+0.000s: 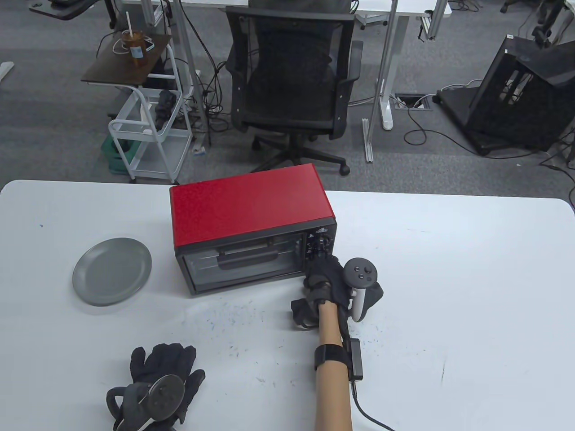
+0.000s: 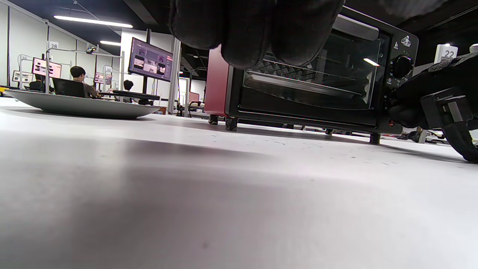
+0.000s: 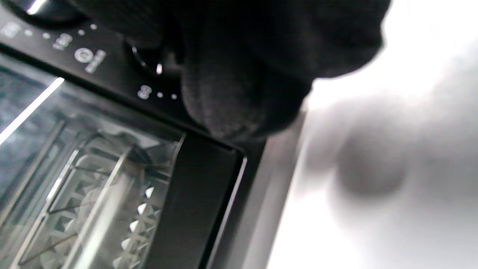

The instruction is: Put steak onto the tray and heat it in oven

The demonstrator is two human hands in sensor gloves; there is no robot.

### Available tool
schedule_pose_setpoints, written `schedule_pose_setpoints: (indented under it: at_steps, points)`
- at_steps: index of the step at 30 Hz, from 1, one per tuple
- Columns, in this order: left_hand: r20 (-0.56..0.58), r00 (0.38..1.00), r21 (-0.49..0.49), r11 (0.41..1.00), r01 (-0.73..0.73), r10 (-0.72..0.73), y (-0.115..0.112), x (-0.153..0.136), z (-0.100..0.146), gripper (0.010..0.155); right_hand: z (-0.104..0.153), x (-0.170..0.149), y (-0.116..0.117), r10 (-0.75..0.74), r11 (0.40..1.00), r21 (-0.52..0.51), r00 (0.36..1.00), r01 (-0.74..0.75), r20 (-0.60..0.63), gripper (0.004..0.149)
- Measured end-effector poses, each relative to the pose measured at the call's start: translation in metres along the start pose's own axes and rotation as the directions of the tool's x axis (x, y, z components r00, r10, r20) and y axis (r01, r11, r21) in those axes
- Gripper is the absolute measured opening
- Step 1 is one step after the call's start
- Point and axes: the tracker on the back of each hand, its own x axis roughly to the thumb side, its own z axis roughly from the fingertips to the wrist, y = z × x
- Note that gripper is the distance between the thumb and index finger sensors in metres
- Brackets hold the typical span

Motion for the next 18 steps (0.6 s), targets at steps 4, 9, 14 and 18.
schedule_pose_setpoints:
  at_steps: [4, 9, 14, 18]
  points:
    - [-0.001, 1.0, -0.007, 1.0, 0.009, -0.009, -0.001, 0.0, 0.0, 0.064, 0.004, -0.001, -0.001, -0.016, 1.0, -0.025, 1.0, 0.015, -0.006, 0.014]
    - [0.007, 1.0, -0.014, 1.0, 0.009, -0.009, -0.002, 0.002, 0.0, 0.065, 0.018, -0.017, -0.012, -0.158, 0.987, 0.035, 0.986, 0.16, -0.056, 0.048]
    - [0.021, 0.999, -0.042, 0.999, -0.027, 0.028, -0.003, 0.008, 0.0, 0.066, 0.047, -0.025, -0.039, -0.096, 0.986, 0.14, 0.995, 0.093, 0.011, 0.057]
    - [0.023, 0.998, -0.056, 0.997, -0.057, 0.058, -0.001, 0.012, 0.0, 0.067, 0.079, -0.024, -0.063, -0.008, 0.992, 0.127, 0.992, -0.008, 0.123, 0.059]
